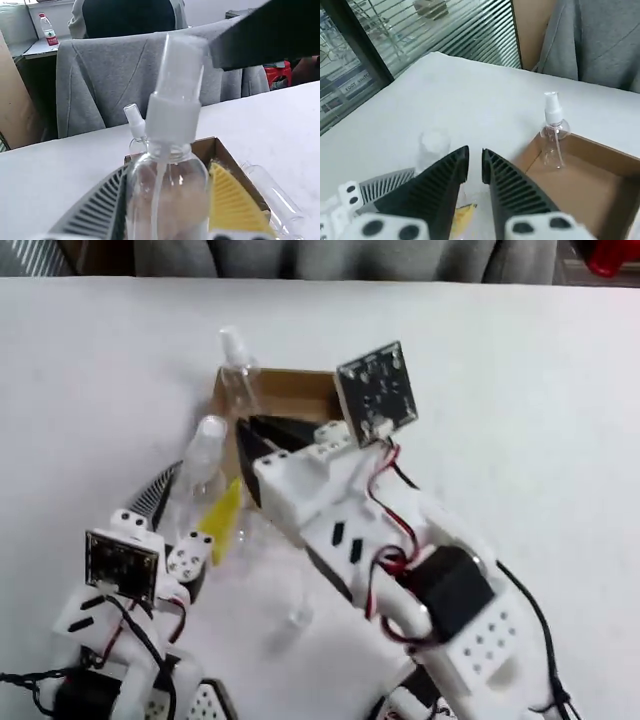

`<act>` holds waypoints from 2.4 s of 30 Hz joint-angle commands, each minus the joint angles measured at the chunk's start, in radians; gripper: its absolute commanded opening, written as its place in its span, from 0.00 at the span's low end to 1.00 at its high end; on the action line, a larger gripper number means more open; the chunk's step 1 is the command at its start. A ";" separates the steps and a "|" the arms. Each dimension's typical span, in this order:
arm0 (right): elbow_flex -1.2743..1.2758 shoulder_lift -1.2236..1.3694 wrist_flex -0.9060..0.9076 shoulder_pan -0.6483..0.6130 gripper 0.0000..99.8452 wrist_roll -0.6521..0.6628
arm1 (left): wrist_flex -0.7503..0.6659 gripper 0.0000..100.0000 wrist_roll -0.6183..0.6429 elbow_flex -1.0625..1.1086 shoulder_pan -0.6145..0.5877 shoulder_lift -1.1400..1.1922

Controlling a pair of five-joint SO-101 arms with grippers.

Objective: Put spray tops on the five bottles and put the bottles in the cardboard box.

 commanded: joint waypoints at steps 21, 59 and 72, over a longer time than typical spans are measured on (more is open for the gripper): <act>0.253 -0.117 0.081 -0.012 0.02 0.087 | -0.199 0.03 0.186 -0.144 -0.163 0.389; 1.085 -0.484 -0.846 -0.348 0.02 0.227 | -0.292 0.03 0.255 -0.239 -0.048 0.587; 1.146 -0.483 -0.963 -0.203 0.02 0.222 | -0.272 0.03 0.252 -0.107 0.038 0.288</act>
